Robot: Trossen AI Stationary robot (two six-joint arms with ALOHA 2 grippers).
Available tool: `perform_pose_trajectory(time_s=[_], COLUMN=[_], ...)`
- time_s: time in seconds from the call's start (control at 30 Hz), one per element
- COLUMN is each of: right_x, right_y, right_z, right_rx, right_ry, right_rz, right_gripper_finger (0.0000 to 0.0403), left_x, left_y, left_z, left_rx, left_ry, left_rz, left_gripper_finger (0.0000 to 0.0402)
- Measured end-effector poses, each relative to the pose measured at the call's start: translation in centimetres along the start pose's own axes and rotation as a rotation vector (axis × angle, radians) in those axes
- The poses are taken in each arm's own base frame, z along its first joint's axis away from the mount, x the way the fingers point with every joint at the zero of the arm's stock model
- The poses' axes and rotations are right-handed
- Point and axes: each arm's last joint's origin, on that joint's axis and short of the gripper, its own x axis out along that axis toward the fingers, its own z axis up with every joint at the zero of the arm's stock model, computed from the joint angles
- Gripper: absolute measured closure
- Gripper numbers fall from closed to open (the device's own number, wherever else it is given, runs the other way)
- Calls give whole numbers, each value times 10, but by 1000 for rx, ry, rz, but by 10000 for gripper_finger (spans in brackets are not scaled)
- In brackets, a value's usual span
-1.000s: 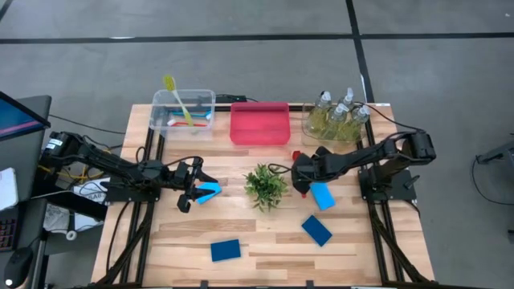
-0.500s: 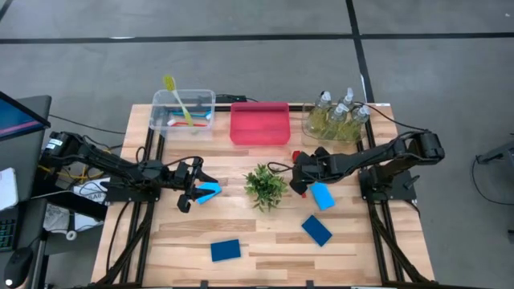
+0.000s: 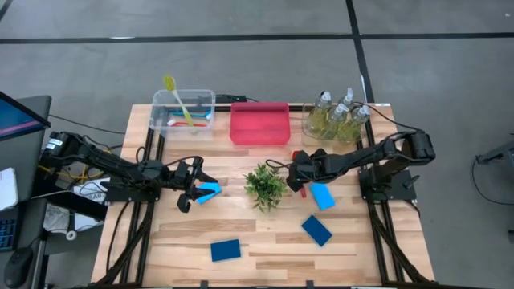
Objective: Pick & Place Kitchen Sink Supplies
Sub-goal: Put the red dish brush into the left transparent bin
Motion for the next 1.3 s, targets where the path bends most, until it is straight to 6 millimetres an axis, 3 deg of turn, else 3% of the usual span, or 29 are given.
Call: perform_pose_trajectory(time_s=[0.37,0.63,0.83,1.3], right_x=[28,32,33,28], right_y=[6,7,8,9], right_z=[-5,-6,-6,-3], right_rx=[-1,-27,89,111], right_ry=[51,58,57,60], right_rz=[-41,-39,-26,22], right_gripper_finger=[176,191,229,346], left_x=[0,0,0,0], left_y=[0,0,0,0], left_z=[0,0,0,0], left_rx=[0,0,0,0], left_ry=[0,0,0,3], left_rz=[0,0,-1,0], left_gripper_finger=[229,229,229,229])
